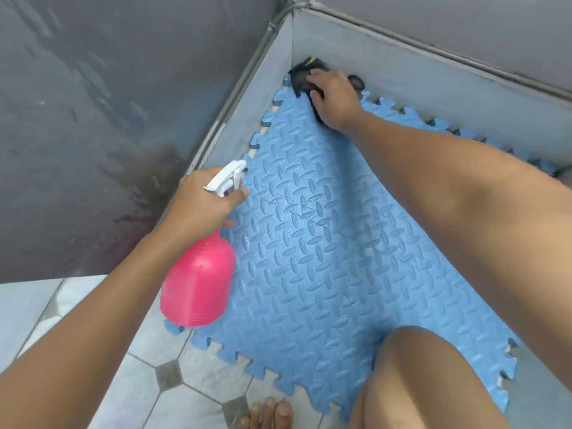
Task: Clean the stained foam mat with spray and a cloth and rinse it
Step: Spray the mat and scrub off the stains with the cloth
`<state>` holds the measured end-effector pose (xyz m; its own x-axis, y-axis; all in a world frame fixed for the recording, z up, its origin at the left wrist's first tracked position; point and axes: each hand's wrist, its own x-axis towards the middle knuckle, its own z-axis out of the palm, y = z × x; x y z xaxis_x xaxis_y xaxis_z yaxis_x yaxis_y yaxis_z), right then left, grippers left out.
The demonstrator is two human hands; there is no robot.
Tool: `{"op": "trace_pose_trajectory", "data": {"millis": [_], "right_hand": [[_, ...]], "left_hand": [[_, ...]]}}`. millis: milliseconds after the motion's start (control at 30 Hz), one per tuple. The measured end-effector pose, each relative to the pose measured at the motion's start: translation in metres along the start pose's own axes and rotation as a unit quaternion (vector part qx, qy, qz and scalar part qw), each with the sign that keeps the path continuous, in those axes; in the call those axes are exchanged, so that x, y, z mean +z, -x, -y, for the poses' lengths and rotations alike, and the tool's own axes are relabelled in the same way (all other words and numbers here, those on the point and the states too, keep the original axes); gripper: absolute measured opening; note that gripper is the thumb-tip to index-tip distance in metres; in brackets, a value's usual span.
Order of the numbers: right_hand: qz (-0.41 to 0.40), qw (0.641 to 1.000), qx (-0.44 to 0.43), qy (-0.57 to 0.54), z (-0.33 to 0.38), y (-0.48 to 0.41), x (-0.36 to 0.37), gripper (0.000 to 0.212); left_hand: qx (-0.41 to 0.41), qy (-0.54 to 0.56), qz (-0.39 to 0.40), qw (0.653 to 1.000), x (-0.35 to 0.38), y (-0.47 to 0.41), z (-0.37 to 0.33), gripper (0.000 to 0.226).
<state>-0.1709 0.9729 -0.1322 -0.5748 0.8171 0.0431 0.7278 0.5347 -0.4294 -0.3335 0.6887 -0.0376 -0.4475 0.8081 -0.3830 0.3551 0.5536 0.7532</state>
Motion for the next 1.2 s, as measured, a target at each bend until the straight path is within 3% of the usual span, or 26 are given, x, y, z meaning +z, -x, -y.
{"op": "trace_pose_trajectory", "data": {"millis": [67, 100, 200, 300, 400, 467, 533, 600, 667, 833, 900, 967, 1100, 1200], "right_hand": [[-0.019, 0.999, 0.037, -0.029, 0.032, 0.002, 0.014, 0.04], [-0.024, 0.999, 0.016, -0.046, 0.05, 0.013, 0.023, 0.037], [0.01, 0.987, -0.141, -0.079, 0.08, 0.075, 0.04, 0.034], [0.114, 0.946, -0.292, -0.078, 0.071, 0.167, 0.039, 0.034], [0.166, 0.915, -0.365, -0.038, 0.025, 0.219, 0.012, 0.034], [0.108, 0.949, -0.295, 0.002, -0.024, 0.211, -0.009, 0.033], [0.033, 0.994, -0.103, 0.015, -0.072, 0.19, -0.034, 0.035], [-0.029, 0.995, 0.092, 0.0, -0.099, 0.173, -0.053, 0.04], [-0.044, 0.984, 0.172, 0.001, -0.1, 0.16, -0.055, 0.043], [-0.007, 0.992, 0.122, -0.012, -0.061, 0.128, -0.035, 0.044], [0.001, 0.992, 0.125, -0.03, -0.046, 0.113, -0.029, 0.043], [0.001, 0.994, 0.106, -0.038, -0.021, 0.102, -0.018, 0.043], [0.03, 0.998, -0.022, -0.043, 0.057, 0.117, 0.017, 0.04], [0.076, 0.976, -0.192, -0.076, 0.106, 0.177, 0.047, 0.037]], "left_hand": [[0.006, 0.011, -0.006, 1.0, -0.005, 0.006, 0.0, 0.012], [0.007, 0.012, -0.011, 1.0, -0.007, 0.008, 0.0, 0.013], [0.003, -0.002, -0.02, 1.0, -0.008, 0.009, 0.0, 0.02], [0.003, -0.022, -0.018, 1.0, -0.005, 0.006, -0.002, 0.023], [0.005, -0.022, 0.001, 1.0, -0.002, 0.004, -0.006, 0.026], [-0.011, -0.024, 0.022, 0.999, 0.001, 0.004, -0.008, 0.029], [-0.055, -0.026, 0.059, 0.996, 0.005, 0.006, -0.006, 0.037], [-0.081, -0.047, 0.102, 0.99, 0.01, 0.015, 0.005, 0.045], [-0.091, -0.058, 0.108, 0.988, 0.011, 0.031, 0.02, 0.048], [-0.044, -0.068, 0.05, 0.995, -0.015, 0.065, 0.053, 0.032], [0.01, -0.105, 0.039, 0.994, -0.021, 0.078, 0.067, 0.048], [0.043, -0.123, 0.033, 0.991, -0.026, 0.088, 0.079, 0.049], [0.061, -0.083, 0.024, 0.994, -0.03, 0.093, 0.088, 0.042], [0.071, -0.077, -0.001, 0.994, -0.03, 0.096, 0.087, 0.033]]}}
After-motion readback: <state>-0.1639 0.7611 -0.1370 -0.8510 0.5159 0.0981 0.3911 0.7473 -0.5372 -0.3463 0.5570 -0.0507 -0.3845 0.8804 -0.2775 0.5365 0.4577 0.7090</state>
